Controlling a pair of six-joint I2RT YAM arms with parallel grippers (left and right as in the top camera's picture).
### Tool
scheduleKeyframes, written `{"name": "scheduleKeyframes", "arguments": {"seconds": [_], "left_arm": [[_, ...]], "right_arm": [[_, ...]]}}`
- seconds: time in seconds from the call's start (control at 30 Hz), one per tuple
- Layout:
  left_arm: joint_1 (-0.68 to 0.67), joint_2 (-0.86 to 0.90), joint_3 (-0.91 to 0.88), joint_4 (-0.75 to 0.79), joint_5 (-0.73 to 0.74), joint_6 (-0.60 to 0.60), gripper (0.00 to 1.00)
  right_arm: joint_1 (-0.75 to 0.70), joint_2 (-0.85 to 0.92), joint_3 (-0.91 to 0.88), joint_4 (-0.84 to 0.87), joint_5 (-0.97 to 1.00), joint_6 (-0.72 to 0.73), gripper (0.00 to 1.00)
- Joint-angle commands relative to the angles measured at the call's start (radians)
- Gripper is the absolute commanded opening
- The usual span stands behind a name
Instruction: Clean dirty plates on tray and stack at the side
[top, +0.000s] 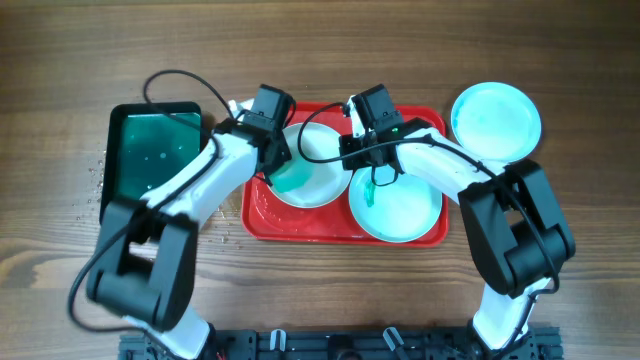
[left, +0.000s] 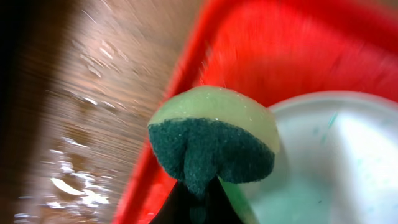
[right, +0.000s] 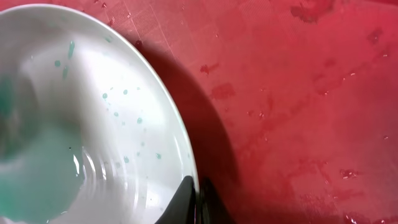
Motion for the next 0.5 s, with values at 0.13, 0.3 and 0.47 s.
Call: {"name": "scheduleKeyframes", "arguments": {"seconds": [0.13, 0.3, 0.47], "left_arm": [[0.024, -0.270, -0.005, -0.037, -0.116, 0.014, 0.04], [0.084, -0.415, -0.005, -0.072, -0.140, 0.012, 0.04], [0.201, -0.516, -0.005, -0.152, -0.161, -0.004, 0.04]], "right_arm": [[-0.002, -0.108, -0.008, -0.023, 0.061, -0.027, 0.04], [-0.002, -0.237, -0.008, -0.034, 0.160, -0.066, 0.04], [0.006, -0.386, -0.008, -0.054, 0.325, -0.169, 0.04]]}}
